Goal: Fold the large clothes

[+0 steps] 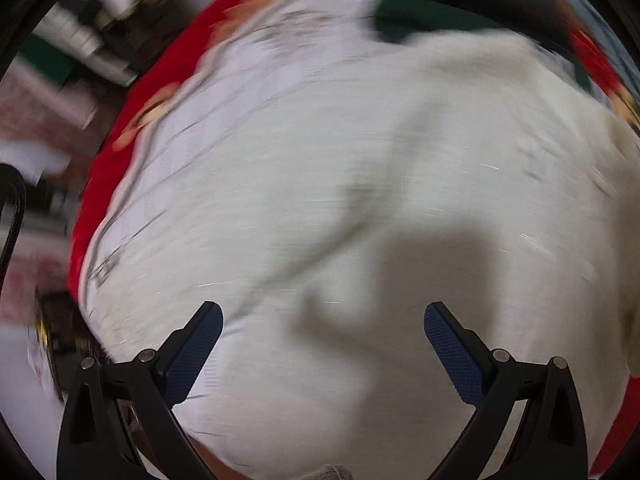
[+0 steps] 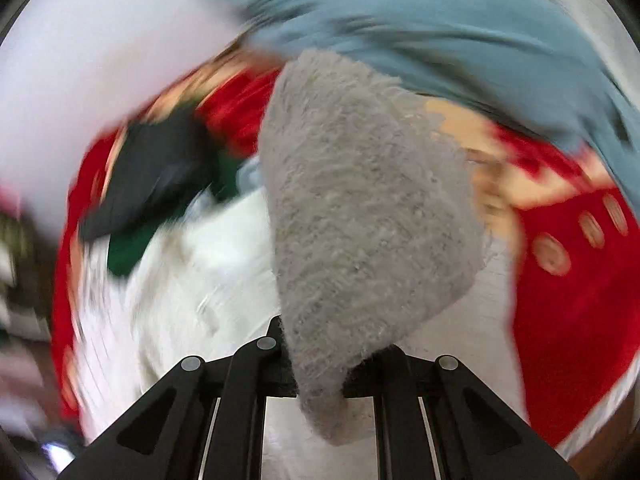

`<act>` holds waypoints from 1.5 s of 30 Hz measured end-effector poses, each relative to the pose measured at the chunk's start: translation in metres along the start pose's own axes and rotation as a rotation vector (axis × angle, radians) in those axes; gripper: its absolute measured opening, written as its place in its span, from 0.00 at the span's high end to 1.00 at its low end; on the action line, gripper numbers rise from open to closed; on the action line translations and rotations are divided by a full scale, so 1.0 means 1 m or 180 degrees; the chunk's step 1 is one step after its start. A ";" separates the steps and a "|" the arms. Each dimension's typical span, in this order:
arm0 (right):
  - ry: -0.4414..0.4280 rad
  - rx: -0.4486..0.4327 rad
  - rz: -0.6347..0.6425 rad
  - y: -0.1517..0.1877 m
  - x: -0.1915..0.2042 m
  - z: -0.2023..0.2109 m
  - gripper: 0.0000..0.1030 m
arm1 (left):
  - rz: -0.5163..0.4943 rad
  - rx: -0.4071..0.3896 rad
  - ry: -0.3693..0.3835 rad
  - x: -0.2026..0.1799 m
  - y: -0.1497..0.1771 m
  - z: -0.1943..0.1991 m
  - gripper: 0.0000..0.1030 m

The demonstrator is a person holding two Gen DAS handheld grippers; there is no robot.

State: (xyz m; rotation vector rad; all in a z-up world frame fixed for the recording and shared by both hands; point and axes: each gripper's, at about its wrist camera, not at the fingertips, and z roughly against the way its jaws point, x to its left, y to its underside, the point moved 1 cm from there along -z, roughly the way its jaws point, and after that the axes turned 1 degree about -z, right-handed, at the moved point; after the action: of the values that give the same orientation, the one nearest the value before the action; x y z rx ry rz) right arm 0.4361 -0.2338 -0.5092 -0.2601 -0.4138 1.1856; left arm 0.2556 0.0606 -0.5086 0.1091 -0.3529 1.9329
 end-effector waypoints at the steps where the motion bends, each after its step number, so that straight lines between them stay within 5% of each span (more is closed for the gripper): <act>1: 0.0040 0.0092 0.0241 0.011 0.031 -0.014 0.88 | 0.0124 0.0041 -0.0003 0.016 -0.001 -0.004 0.00; 5: 0.0174 0.0595 0.1100 0.070 0.146 -0.093 0.85 | 0.0711 0.0215 -0.0050 0.101 0.015 -0.028 0.00; 7: 0.0218 0.0900 0.1551 0.101 0.184 -0.131 0.64 | 0.0931 0.0342 -0.0082 0.135 0.030 -0.040 0.00; 9: -0.0127 0.1294 0.1633 0.119 0.207 -0.148 0.53 | 0.1187 0.0502 -0.0021 0.168 0.048 -0.055 0.00; 11: -0.0597 0.1388 0.1518 0.121 0.218 -0.131 0.48 | 0.1417 0.0623 0.0130 0.193 0.063 -0.069 0.00; 13: -0.1002 0.1316 0.1407 0.116 0.221 -0.106 0.27 | 0.1648 0.0692 0.0451 0.213 0.077 -0.085 0.00; 15: -0.1290 0.1264 0.1248 0.110 0.218 -0.080 0.23 | 0.1917 0.0721 0.0832 0.228 0.086 -0.100 0.01; 18: -0.1207 0.1303 0.1027 0.108 0.202 -0.068 0.23 | 0.2466 0.0742 0.1369 0.246 0.097 -0.131 0.01; 26: -0.0938 0.1685 0.0445 0.112 0.129 -0.105 0.23 | 0.3946 0.0800 0.1550 0.296 0.116 -0.188 0.02; 28: -0.0926 0.1672 0.0456 0.116 0.133 -0.110 0.23 | 0.3940 0.0740 0.1337 0.302 0.111 -0.186 0.20; 30: -0.0877 0.1646 0.0497 0.124 0.145 -0.114 0.23 | 0.3607 0.0488 0.0973 0.308 0.095 -0.176 0.79; 31: -0.0862 0.1637 0.0512 0.124 0.147 -0.112 0.23 | 0.3407 0.0374 0.0888 0.311 0.086 -0.173 0.85; 38: -0.0814 0.1430 0.0529 0.121 0.172 -0.115 0.25 | 0.2684 -0.0248 0.0626 0.345 0.019 -0.157 0.91; 40: -0.0943 0.1478 0.0459 0.124 0.184 -0.135 0.53 | 0.2529 -0.0384 0.0586 0.336 -0.001 -0.138 0.91; 42: -0.0900 0.1781 0.0396 0.136 0.196 -0.170 0.53 | 0.2330 -0.0533 0.0535 0.324 -0.026 -0.115 0.91; 45: -0.0962 0.1812 0.0386 0.127 0.200 -0.167 0.53 | 0.1931 -0.0789 0.0467 0.305 -0.056 -0.077 0.91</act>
State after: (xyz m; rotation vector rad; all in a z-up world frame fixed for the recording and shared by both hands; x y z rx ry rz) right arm 0.4664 0.0014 -0.6760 0.3958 -0.3079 1.4157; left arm 0.1971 0.3747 -0.4980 -0.3379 -0.5702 2.4532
